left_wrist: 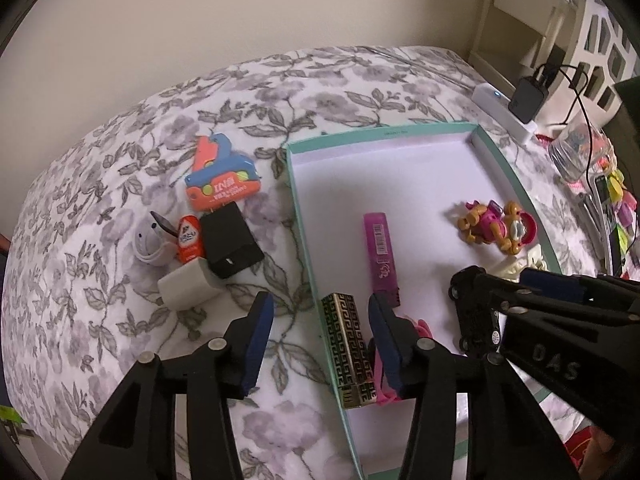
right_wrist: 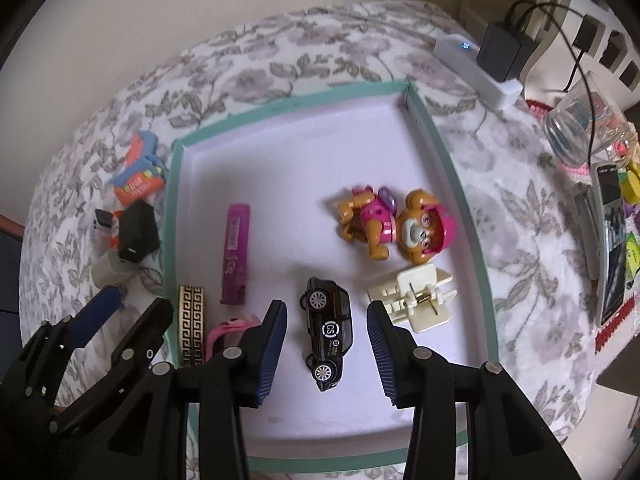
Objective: Organize rigid objects
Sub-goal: 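Lower the gold bar and toy car into the tray and open both tools, then withdraw both tools from the tray toward the remaining objects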
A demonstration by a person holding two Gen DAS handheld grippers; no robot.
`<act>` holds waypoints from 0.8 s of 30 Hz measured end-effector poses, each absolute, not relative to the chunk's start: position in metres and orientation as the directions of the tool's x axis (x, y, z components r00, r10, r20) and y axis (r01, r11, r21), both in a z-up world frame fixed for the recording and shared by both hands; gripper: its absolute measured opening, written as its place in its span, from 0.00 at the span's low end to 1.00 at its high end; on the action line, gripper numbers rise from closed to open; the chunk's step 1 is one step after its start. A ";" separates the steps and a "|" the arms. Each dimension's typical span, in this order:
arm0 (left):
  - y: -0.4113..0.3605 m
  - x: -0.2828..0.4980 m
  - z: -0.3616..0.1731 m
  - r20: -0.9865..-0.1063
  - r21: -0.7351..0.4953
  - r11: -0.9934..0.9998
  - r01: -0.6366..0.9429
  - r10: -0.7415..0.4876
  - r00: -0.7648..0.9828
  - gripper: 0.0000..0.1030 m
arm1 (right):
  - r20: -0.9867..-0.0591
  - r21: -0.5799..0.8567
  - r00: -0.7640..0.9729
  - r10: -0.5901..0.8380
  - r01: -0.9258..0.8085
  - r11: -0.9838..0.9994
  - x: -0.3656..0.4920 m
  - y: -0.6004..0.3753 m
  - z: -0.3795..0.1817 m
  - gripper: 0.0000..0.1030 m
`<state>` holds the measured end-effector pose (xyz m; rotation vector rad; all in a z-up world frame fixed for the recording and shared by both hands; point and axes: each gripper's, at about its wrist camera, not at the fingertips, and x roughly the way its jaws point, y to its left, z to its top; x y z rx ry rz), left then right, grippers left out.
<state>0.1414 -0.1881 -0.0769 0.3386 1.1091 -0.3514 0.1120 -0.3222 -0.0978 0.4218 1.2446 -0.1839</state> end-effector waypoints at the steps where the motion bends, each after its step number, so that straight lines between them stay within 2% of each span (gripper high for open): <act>1: -0.187 0.142 -0.076 -0.909 0.090 0.897 0.433 -0.104 0.404 0.50 | -0.942 0.207 0.325 0.086 0.360 0.910 0.111 -0.320 -0.095 0.44; 4: -0.181 0.146 -0.076 -0.907 0.093 0.907 0.411 -0.093 0.410 0.52 | -0.939 0.210 0.334 0.085 0.359 0.910 0.111 -0.320 -0.092 0.44; 6: -0.176 0.149 -0.076 -0.908 0.093 0.918 0.385 -0.080 0.411 0.60 | -0.941 0.207 0.329 0.082 0.365 0.908 0.110 -0.322 -0.092 0.45; 7: -0.173 0.152 -0.076 -0.908 0.093 0.925 0.369 -0.072 0.412 0.68 | -0.942 0.205 0.326 0.081 0.367 0.907 0.110 -0.322 -0.093 0.47; 11: -0.159 0.160 -0.076 -0.905 0.108 0.948 0.298 -0.031 0.424 0.71 | -0.943 0.200 0.325 0.076 0.369 0.908 0.111 -0.321 -0.094 0.49; 13: -0.151 0.164 -0.075 -0.903 0.108 0.960 0.259 -0.015 0.430 0.76 | -0.943 0.197 0.326 0.073 0.367 0.909 0.111 -0.320 -0.094 0.58; 18: -0.131 0.173 -0.077 -0.908 0.094 0.984 0.154 0.022 0.418 0.76 | -0.945 0.189 0.321 0.070 0.359 0.914 0.114 -0.317 -0.097 0.70; 21: -0.120 0.178 -0.083 -0.921 0.074 0.993 0.094 0.032 0.388 0.77 | -0.946 0.180 0.318 0.062 0.358 0.916 0.114 -0.317 -0.099 0.71; 24: -0.112 0.180 -0.087 -0.929 0.057 0.997 0.052 0.034 0.368 0.77 | -0.946 0.178 0.318 0.061 0.354 0.918 0.115 -0.316 -0.100 0.77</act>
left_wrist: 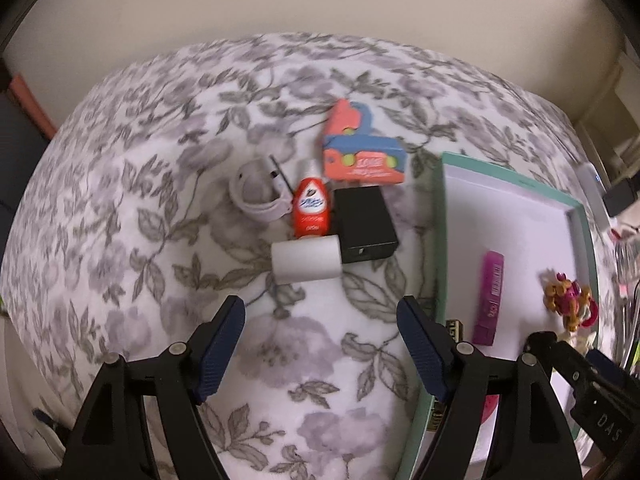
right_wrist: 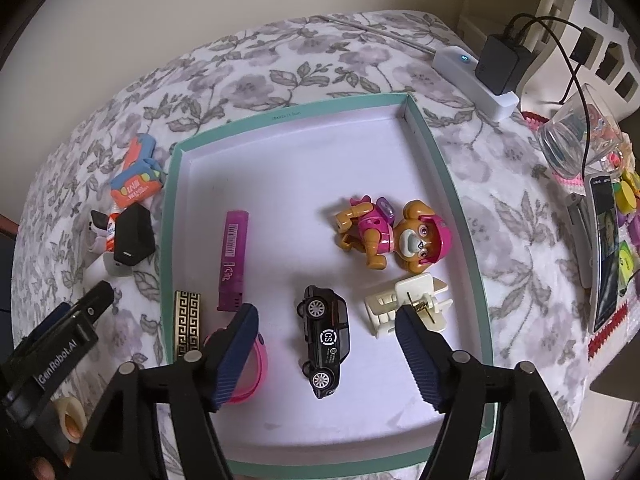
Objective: Organize rigid objects
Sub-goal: 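Withdraw both tools from the tray toward the remaining objects, then reach the left tool to the white cube charger while the right tool reaches the black charger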
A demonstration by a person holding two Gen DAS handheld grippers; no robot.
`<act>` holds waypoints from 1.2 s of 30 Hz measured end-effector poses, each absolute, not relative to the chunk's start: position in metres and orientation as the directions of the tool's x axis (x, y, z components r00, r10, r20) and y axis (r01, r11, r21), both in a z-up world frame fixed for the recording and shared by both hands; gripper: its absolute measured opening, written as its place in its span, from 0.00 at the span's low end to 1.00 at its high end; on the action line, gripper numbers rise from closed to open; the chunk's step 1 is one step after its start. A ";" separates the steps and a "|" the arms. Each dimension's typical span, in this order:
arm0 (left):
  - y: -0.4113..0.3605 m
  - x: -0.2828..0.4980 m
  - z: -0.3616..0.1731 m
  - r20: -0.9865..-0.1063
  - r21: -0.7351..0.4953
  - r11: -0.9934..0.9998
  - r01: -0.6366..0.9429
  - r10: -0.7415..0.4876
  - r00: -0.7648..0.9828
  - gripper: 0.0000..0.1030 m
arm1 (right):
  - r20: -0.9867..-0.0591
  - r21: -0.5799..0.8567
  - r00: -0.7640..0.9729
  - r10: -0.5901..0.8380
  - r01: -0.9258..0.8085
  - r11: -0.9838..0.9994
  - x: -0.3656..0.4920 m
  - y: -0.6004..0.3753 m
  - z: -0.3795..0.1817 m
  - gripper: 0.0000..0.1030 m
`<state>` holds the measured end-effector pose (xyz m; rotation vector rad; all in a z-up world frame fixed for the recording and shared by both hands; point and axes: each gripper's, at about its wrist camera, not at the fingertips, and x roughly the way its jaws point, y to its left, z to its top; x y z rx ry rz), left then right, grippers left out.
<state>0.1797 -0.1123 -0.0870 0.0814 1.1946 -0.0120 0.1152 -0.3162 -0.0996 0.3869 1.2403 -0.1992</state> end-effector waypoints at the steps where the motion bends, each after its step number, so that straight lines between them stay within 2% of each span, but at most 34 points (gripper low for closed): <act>1: -0.111 0.180 -0.088 -0.931 0.056 0.998 0.043 0.037 0.363 0.77 | -0.945 0.179 0.320 0.062 0.351 0.919 0.115 -0.316 -0.100 0.80; 7: -0.104 0.180 -0.093 -0.939 0.057 0.998 0.006 0.052 0.339 0.77 | -0.940 0.189 0.334 0.069 0.340 0.921 0.117 -0.313 -0.100 0.90; 14: -0.100 0.183 -0.095 -0.946 0.044 0.999 -0.015 0.046 0.321 0.77 | -0.933 0.205 0.349 0.084 0.327 0.923 0.118 -0.310 -0.100 0.92; 16: -0.099 0.184 -0.095 -0.948 0.039 0.999 -0.022 0.044 0.317 0.77 | -0.928 0.216 0.361 0.092 0.321 0.922 0.119 -0.309 -0.100 1.00; 30: -0.048 0.198 -0.094 -0.960 -0.022 0.983 -0.184 0.030 0.278 0.77 | -0.880 0.216 0.461 0.114 0.174 0.961 0.131 -0.272 -0.087 1.00; 36: -0.019 0.203 -0.095 -0.961 -0.044 0.963 -0.266 0.032 0.274 0.77 | -0.863 0.279 0.466 0.194 0.119 0.953 0.138 -0.251 -0.088 1.00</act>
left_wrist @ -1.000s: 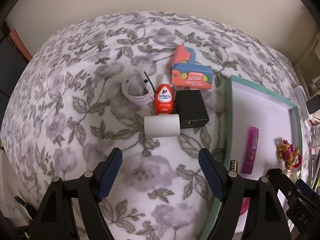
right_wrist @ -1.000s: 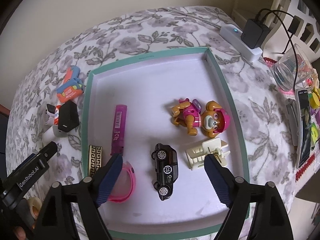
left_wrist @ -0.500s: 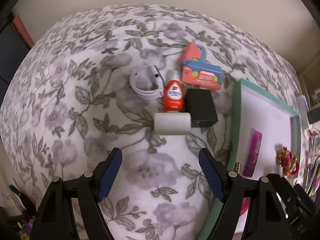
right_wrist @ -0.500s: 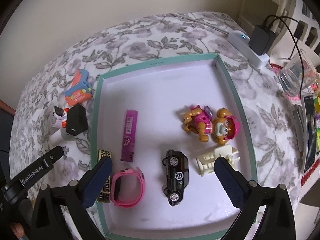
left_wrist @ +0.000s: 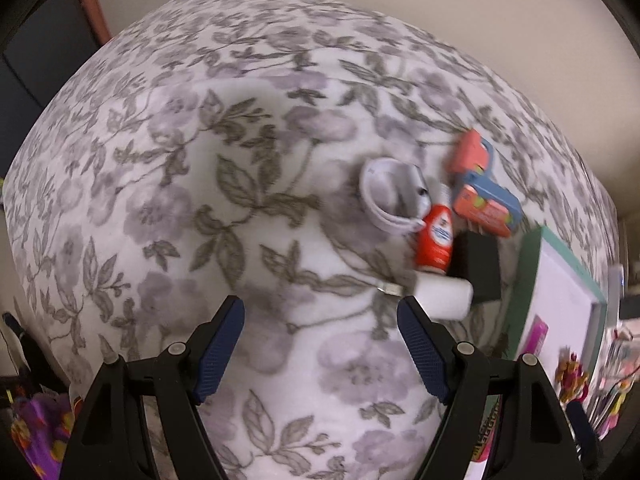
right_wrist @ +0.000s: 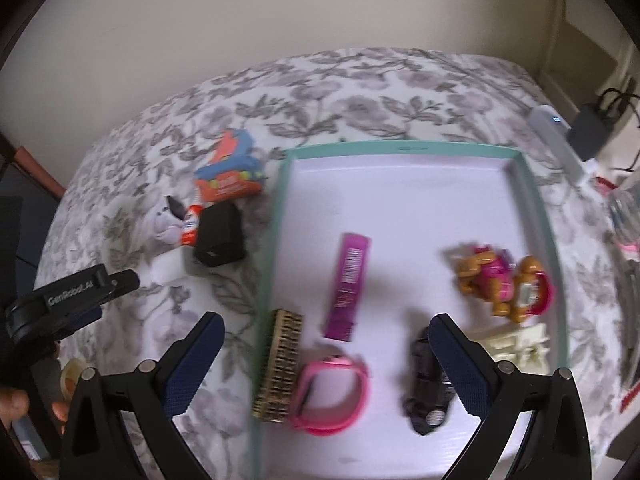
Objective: Organize rigid objects
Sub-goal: 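Reach the left tool to the white cube charger while the right tool reaches the black charger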
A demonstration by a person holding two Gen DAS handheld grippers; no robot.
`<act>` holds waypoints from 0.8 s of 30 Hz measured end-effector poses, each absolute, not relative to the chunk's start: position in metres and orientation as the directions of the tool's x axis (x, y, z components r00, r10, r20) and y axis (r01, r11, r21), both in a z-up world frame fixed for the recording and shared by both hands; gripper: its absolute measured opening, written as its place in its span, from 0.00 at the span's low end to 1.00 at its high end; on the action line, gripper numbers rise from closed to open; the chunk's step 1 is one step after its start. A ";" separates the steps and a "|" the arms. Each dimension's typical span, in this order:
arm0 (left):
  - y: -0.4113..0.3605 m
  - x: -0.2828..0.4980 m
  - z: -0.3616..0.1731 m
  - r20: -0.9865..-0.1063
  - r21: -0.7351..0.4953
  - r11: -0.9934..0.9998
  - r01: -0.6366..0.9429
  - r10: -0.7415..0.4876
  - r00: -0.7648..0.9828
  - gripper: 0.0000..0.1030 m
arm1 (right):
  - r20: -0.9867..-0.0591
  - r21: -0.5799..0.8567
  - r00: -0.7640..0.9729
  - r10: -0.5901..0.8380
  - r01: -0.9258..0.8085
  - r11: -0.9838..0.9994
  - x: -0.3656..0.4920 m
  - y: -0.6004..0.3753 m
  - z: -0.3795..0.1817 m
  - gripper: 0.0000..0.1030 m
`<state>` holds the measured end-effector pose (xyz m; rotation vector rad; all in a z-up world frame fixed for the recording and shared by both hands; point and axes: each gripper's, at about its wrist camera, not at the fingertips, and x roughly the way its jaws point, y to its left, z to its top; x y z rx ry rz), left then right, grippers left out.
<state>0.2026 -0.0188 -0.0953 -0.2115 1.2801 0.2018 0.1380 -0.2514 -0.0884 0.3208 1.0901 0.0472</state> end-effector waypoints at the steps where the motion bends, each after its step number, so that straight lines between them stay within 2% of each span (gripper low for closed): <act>1: -0.014 0.203 -0.096 -0.962 -0.051 0.960 -0.276 0.027 0.273 0.77 | -0.861 0.281 0.468 0.200 0.111 0.953 0.140 -0.247 -0.088 1.00; 15: 0.020 0.218 -0.102 -0.959 -0.112 0.936 -0.332 -0.014 0.283 0.77 | -0.856 0.293 0.460 0.237 0.054 0.955 0.167 -0.214 -0.095 1.00; 24: -0.015 0.225 -0.104 -0.952 -0.149 0.970 -0.193 -0.088 0.294 0.77 | -0.879 0.245 0.445 0.170 0.117 0.963 0.183 -0.231 -0.097 1.00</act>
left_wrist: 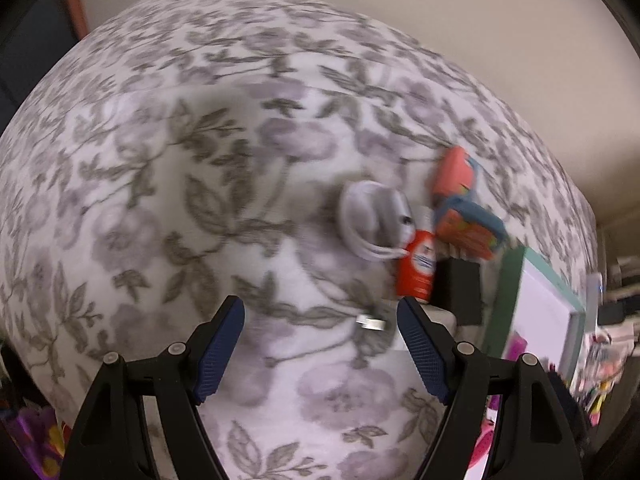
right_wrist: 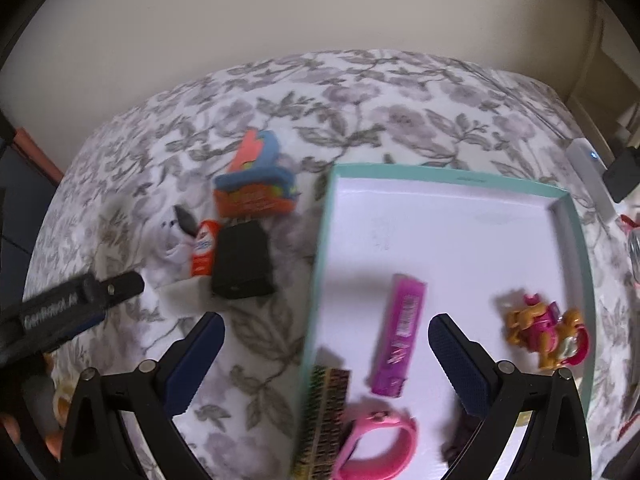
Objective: Organize rigid objects
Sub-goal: 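Reach the left tool to the white cube charger while the right tool reaches the black charger, then close the left tool on the white charger while the right tool grasps the black charger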
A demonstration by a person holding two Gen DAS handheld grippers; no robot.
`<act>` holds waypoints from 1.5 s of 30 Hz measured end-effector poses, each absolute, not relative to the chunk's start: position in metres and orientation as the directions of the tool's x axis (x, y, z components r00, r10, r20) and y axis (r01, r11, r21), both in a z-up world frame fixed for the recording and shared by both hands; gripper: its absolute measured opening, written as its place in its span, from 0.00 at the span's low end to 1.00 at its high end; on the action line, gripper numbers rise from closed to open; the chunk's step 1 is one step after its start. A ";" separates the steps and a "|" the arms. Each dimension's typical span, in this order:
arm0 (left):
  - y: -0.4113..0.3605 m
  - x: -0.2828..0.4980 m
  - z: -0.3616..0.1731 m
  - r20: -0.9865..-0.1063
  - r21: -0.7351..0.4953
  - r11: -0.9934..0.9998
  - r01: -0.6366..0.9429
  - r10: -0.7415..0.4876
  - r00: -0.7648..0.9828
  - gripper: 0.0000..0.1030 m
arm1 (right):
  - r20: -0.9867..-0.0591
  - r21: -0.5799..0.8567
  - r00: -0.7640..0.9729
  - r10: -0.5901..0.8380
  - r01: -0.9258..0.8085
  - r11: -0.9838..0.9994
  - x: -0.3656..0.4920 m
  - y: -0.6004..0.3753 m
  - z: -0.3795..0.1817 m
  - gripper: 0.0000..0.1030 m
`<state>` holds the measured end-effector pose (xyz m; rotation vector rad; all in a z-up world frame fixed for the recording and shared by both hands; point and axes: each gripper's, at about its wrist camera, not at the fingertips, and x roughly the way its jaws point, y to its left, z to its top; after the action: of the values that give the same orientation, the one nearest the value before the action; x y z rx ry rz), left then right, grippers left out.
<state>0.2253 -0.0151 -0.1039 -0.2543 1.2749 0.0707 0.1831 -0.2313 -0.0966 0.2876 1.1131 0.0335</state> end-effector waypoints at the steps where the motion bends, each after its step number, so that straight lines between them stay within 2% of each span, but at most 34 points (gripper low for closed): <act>1: -0.019 0.226 -0.104 -0.951 -0.151 0.973 -0.177 -0.094 0.293 0.77 | -0.880 0.251 0.443 0.171 0.128 0.959 0.184 -0.236 -0.097 1.00; 9: -0.048 0.227 -0.109 -0.944 -0.203 0.977 -0.060 -0.179 0.278 0.77 | -0.888 0.242 0.442 0.131 0.204 0.948 0.196 -0.260 -0.087 1.00; 21: -0.073 0.222 -0.115 -0.950 -0.128 0.990 0.055 -0.138 0.280 0.77 | -0.900 0.238 0.417 0.123 0.235 0.942 0.200 -0.266 -0.096 1.00; 23: -0.075 0.223 -0.116 -0.949 -0.124 0.990 0.064 -0.137 0.282 0.75 | -0.900 0.240 0.417 0.128 0.228 0.943 0.200 -0.264 -0.096 1.00; 27: -0.076 0.223 -0.116 -0.950 -0.127 0.990 0.066 -0.140 0.278 0.72 | -0.898 0.249 0.416 0.143 0.213 0.945 0.201 -0.260 -0.096 1.00; 32: -0.073 0.224 -0.119 -0.954 -0.140 0.989 0.056 -0.150 0.259 0.59 | -0.891 0.265 0.424 0.163 0.193 0.945 0.203 -0.251 -0.094 1.00; 45: -0.054 0.227 -0.113 -0.946 -0.155 0.988 -0.010 -0.145 0.291 0.59 | -0.868 0.306 0.445 0.222 0.126 0.944 0.215 -0.222 -0.092 1.00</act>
<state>0.2268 -0.0538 -0.1127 -0.1403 1.2735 -0.0900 0.2149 -0.2220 -0.0924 0.3506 1.1145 0.0606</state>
